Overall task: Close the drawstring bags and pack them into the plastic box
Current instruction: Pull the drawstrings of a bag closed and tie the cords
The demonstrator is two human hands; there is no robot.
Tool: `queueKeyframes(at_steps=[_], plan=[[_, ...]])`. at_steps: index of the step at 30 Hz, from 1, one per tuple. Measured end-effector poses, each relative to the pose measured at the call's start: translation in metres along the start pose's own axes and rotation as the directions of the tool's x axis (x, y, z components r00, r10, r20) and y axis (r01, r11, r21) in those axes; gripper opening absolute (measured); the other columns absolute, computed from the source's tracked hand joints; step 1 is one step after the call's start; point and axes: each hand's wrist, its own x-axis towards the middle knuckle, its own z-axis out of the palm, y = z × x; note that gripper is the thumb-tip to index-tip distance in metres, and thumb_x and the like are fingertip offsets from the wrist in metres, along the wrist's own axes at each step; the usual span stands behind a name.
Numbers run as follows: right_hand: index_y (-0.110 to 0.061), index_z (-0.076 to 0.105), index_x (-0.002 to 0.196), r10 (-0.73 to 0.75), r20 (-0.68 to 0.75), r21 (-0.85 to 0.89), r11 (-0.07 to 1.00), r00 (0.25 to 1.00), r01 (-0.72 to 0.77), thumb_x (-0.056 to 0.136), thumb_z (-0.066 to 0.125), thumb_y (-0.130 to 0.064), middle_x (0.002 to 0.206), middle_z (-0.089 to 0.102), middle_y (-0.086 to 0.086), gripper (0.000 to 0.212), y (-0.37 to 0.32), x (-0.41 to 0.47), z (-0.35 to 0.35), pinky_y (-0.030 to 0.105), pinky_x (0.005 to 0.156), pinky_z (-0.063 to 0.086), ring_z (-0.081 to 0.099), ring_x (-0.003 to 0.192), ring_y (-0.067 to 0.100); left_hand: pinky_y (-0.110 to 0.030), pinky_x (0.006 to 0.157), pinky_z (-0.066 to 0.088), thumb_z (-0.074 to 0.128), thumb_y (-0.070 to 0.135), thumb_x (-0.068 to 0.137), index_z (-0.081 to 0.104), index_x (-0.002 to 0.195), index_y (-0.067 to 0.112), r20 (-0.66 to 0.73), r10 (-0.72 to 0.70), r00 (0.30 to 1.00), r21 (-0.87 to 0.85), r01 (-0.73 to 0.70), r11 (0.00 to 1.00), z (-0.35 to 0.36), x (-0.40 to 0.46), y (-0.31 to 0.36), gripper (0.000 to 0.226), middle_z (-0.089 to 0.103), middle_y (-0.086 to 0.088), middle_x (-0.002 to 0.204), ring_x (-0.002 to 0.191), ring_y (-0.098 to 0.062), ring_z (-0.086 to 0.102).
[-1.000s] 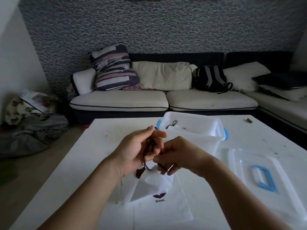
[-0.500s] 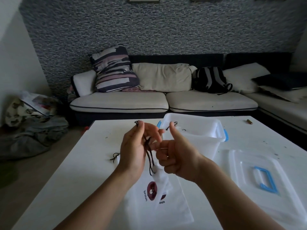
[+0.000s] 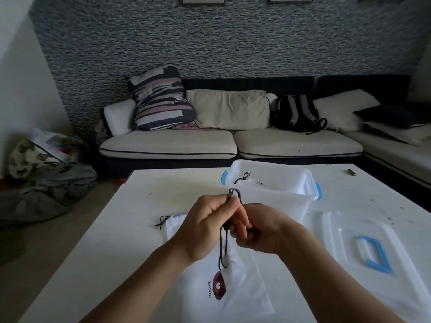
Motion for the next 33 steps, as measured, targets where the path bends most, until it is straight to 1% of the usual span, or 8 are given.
queueKeyframes(at_steps=[5,8,11,14,17,22,28,33], plan=[[-0.012,0.057,0.077,-0.207,-0.209,0.556,0.779,0.956,0.290,0.102,0.051,-0.019,0.074,0.065,0.004,0.026,-0.010,0.018,-0.009,0.029,0.076,0.053,0.065,0.075,0.017,-0.033,0.096,0.048,0.033,0.026,0.108,0.058,0.072,0.015,-0.490,-0.221,0.843,-0.388,0.017,0.922,-0.007,0.017,-0.004,0.046,0.076,-0.006,0.091,0.099,-0.015,0.069],[-0.011,0.048,0.072,-0.268,-0.290,0.788,0.477,0.919,0.389,0.105,0.042,-0.017,0.052,0.041,-0.001,0.034,-0.026,0.014,-0.038,0.033,0.066,0.060,0.050,0.049,0.013,-0.035,0.075,0.053,0.027,0.015,0.106,0.041,0.067,0.016,-0.441,-0.673,0.593,-0.886,-0.170,0.431,-0.054,0.024,-0.014,0.042,0.054,-0.003,0.051,0.064,-0.016,0.063],[-0.010,0.051,0.076,-0.291,-0.265,0.511,0.766,0.919,0.390,0.102,0.045,-0.013,0.051,0.021,-0.004,0.028,-0.031,0.005,-0.052,0.019,0.041,0.029,0.021,0.041,0.011,-0.020,0.036,0.028,0.026,0.013,0.101,0.035,0.064,0.020,-0.338,-0.750,0.568,-0.900,0.039,0.435,-0.087,0.021,-0.025,0.039,0.024,0.005,0.044,0.034,-0.011,0.024],[-0.009,0.064,0.089,-0.451,-0.143,-0.410,0.837,0.881,0.362,0.100,0.054,-0.017,0.055,0.036,-0.001,0.017,-0.020,0.001,-0.040,0.022,0.043,0.028,0.027,0.046,0.012,-0.021,0.040,0.026,0.040,0.023,0.104,0.050,0.084,0.015,-0.516,-0.581,0.629,-0.277,0.520,0.808,-0.083,0.019,-0.032,0.024,0.036,0.006,0.052,0.039,-0.010,0.032],[-0.027,0.063,0.111,-0.454,0.072,-0.895,0.364,0.888,0.259,0.090,0.070,-0.038,0.063,0.050,-0.013,0.025,-0.006,0.004,-0.023,0.013,0.050,0.033,0.043,0.048,0.003,-0.030,0.052,0.038,0.050,0.028,0.101,0.029,0.128,0.020,-0.428,-0.353,0.832,0.572,0.551,0.607,-0.060,0.010,-0.025,0.035,0.058,-0.004,0.080,0.062,-0.018,0.056],[-0.029,0.071,0.102,-0.253,0.104,-0.991,0.057,0.962,0.123,0.073,0.079,-0.058,0.095,0.055,-0.017,0.041,0.001,0.001,-0.025,0.020,0.076,0.044,0.053,0.090,0.003,-0.032,0.077,0.047,0.048,0.045,0.100,0.031,0.117,0.031,-0.205,-0.473,0.857,0.828,0.409,0.383,-0.052,0.000,-0.021,0.028,0.046,-0.003,0.121,0.087,-0.019,0.059],[-0.031,0.073,0.074,-0.194,0.126,-0.967,0.194,0.973,0.164,0.086,0.073,-0.047,0.084,0.069,-0.002,0.020,-0.003,0.000,-0.043,0.025,0.075,0.047,0.059,0.077,0.007,-0.032,0.093,0.047,0.059,0.074,0.080,0.069,0.080,0.030,0.112,-0.620,0.777,0.858,0.239,0.455,-0.064,0.000,-0.027,0.045,0.047,0.009,0.103,0.094,-0.007,0.054],[-0.019,0.077,0.086,-0.339,0.121,-0.721,0.616,0.933,0.317,0.092,0.069,-0.018,0.079,0.064,0.002,0.010,-0.007,-0.002,-0.053,0.027,0.067,0.042,0.052,0.069,0.010,-0.026,0.098,0.038,0.059,0.049,0.089,0.069,0.065,0.023,0.076,-0.355,0.932,0.295,0.319,0.901,-0.063,0.003,-0.025,0.037,0.053,0.013,0.128,0.112,0.006,0.056]])
